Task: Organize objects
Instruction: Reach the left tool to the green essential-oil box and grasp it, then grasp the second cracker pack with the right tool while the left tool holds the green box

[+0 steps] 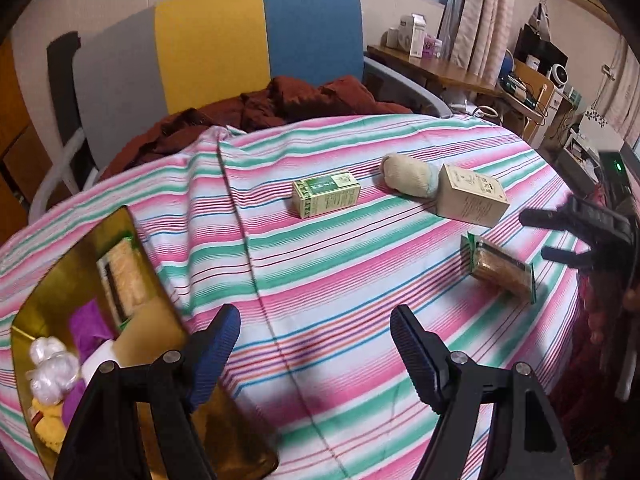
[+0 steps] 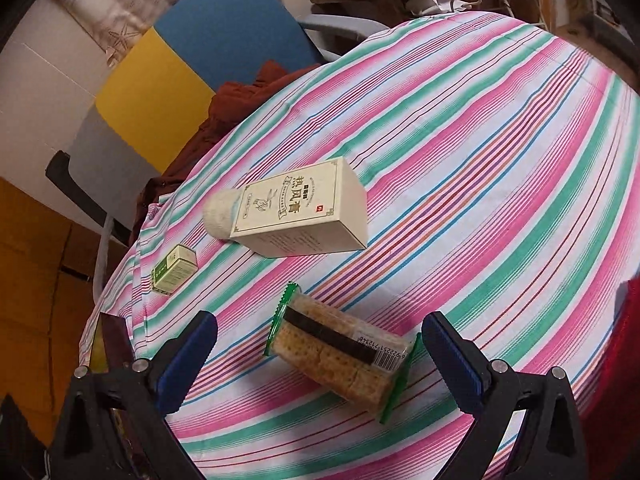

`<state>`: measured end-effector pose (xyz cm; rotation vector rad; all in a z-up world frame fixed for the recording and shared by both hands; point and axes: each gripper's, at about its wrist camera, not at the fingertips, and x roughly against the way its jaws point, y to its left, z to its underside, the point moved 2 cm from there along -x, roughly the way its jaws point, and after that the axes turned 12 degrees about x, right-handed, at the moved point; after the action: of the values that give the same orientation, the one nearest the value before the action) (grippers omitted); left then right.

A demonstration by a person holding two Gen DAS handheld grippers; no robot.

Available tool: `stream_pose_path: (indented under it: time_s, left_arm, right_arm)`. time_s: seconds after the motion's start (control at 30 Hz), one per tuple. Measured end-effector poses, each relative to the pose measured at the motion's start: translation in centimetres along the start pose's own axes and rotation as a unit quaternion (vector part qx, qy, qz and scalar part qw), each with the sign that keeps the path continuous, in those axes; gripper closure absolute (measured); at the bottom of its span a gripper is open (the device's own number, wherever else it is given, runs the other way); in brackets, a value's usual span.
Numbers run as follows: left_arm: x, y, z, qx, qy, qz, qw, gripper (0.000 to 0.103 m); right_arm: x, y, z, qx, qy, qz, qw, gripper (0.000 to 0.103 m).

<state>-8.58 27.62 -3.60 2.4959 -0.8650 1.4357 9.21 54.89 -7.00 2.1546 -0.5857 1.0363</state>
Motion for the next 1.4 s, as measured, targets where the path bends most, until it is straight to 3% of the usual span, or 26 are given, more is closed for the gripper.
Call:
stream_pose_path:
  time_s: [0.23,0.4,0.53,0.97,1.07,1.13,1.4]
  left_arm:
    - [-3.3,-1.0,-3.2,0.037,0.025,0.014,0.9989,0.019]
    - [-6.5,-2.0,-5.9,0.058,0.028,0.001,0.9979,0.013]
    - [-9.7,-2.3,-7.6,0.079,0.031,-0.013,0.9963,0.001]
    - [-16.7,-2.7,-10.1,0.113,0.072,-0.044,0.9901,0.001]
    - [-16.9,-2.6,-10.1,0.106,0.066,-0.061,0.9903,0.012]
    - [-16.6,-2.5,-9.8,0.086,0.055,-0.072,0.9922,0.027]
    - [-14.5,-2.7,-6.8,0.029,0.067,-0.051,0.9961,0.027]
  right_arm:
    - [-0.3,0.2,0.1,0.001,0.008,-0.010,1.000,0.000]
    - [-0.4,0.6,0.1,0.006,0.007,-0.018,1.000,0.000]
    - [-0.5,0.7,0.1,0.007,0.012,-0.030,0.999,0.000]
    - [-1.2,1.3,0.1,0.019,0.024,-0.046,0.998,0.000]
    - [-1.4,1.2,0.1,0.019,0.028,-0.046,0.998,0.000]
    - [-1.6,1.1,0.1,0.020,0.033,-0.044,0.998,0.000]
    - [-2.1,0.9,0.1,0.020,0.043,-0.031,0.998,0.000]
